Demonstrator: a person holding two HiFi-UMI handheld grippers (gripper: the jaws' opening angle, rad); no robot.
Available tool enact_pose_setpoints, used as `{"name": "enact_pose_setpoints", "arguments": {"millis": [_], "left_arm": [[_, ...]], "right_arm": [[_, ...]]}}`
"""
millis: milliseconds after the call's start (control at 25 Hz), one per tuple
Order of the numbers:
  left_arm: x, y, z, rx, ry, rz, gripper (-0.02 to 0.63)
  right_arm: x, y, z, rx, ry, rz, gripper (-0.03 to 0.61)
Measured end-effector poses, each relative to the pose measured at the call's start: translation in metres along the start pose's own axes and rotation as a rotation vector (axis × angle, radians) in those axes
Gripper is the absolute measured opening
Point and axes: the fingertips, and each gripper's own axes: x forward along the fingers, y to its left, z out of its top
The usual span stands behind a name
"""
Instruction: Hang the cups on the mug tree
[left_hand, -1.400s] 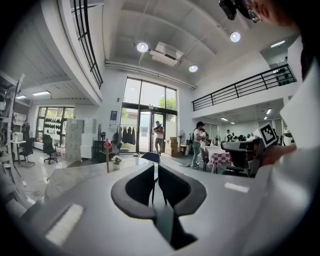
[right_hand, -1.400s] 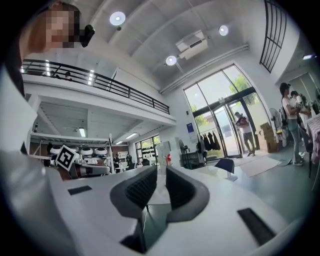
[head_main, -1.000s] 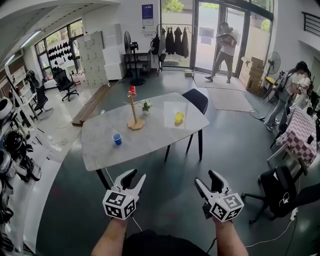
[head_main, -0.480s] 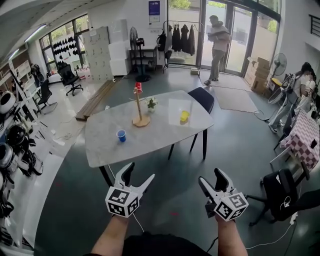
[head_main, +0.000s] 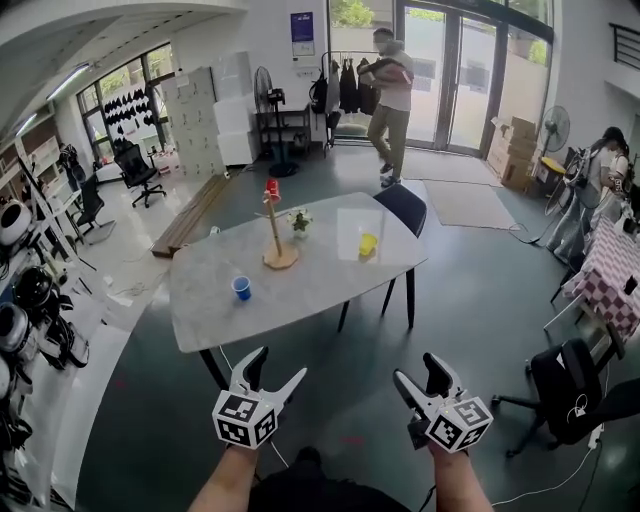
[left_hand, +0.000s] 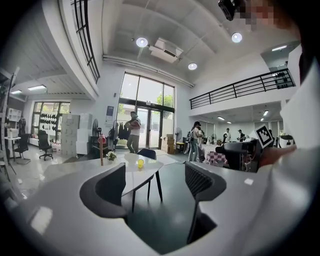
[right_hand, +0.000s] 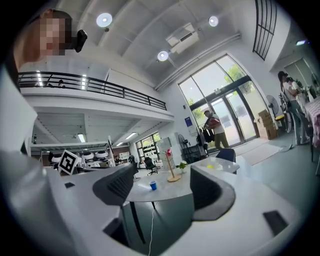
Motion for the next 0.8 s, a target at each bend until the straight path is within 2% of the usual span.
{"name": "enact_pose_setpoints", "arguments": {"millis": [200,360,600,800], "left_arm": [[0.017,0.018,-0.005,-0.015,0.005,0.014,0.359],[0.045,0.049,-0.009,-0.039,0.008,0.026,0.359],[0.108,0.105,-0.009,-0.063,0.0,0.022,0.359],[0.165,0.163,0.01,-0.06,0.003,0.007,0.359]], "right_arm": [[0.02,-0.014,-0.005,0.018,0.018,-0.003,0.319],[0.056,-0.029,-0.007,0.013,0.039,0.0,0.319],[0.137,-0.06,-0.012,0.008,0.079,0.006,0.319],[0.222,-0.079,-0.002,0.001,0.112,0.028,0.318]]}}
